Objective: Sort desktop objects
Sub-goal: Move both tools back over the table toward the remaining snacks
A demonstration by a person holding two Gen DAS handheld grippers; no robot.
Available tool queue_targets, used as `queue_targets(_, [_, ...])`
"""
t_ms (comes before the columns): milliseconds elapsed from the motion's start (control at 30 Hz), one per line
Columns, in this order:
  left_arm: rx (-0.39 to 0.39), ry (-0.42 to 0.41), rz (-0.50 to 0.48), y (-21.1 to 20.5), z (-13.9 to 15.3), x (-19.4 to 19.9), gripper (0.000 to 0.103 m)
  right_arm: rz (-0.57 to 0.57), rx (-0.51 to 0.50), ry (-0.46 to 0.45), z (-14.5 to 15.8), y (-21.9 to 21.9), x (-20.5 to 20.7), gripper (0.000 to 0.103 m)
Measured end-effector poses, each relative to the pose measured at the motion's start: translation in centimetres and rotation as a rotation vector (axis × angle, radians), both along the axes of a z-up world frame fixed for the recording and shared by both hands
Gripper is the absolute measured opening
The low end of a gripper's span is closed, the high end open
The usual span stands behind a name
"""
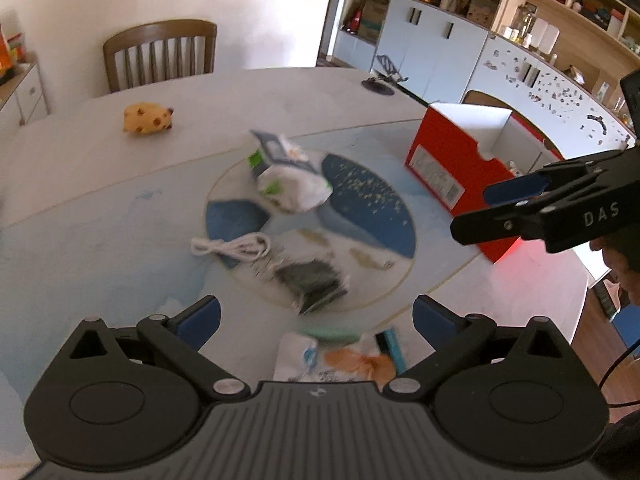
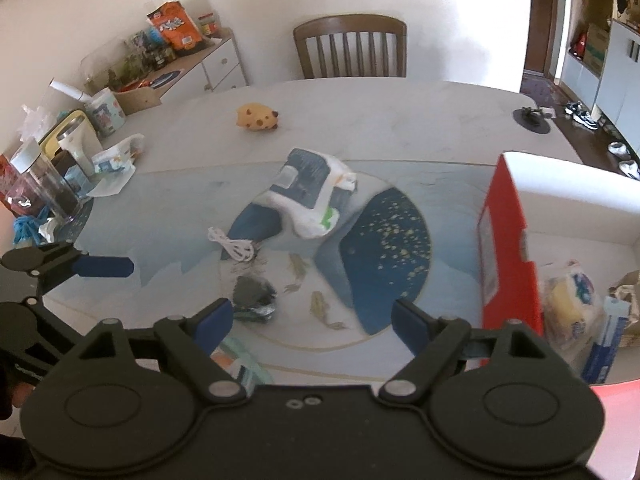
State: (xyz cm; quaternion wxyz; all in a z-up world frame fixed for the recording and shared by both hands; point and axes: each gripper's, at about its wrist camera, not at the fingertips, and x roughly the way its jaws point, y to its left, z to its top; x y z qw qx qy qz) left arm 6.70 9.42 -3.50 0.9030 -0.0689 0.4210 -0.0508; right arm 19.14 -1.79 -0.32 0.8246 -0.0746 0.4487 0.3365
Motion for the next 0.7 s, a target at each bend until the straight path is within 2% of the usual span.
queue_targets(367, [-0.011,0.024,-0.048,-0.5,-2.3,-1.1,0.103,0.042,-0.027,0.018,-1.5,2.7,-0.2,0.086])
queue_targets(700, [0.049,0.010,-0.210,-2.4,-4.2,-1.4,0.103,0.068,-0.056,0.045,-3.0,4.1,0.3,0.086])
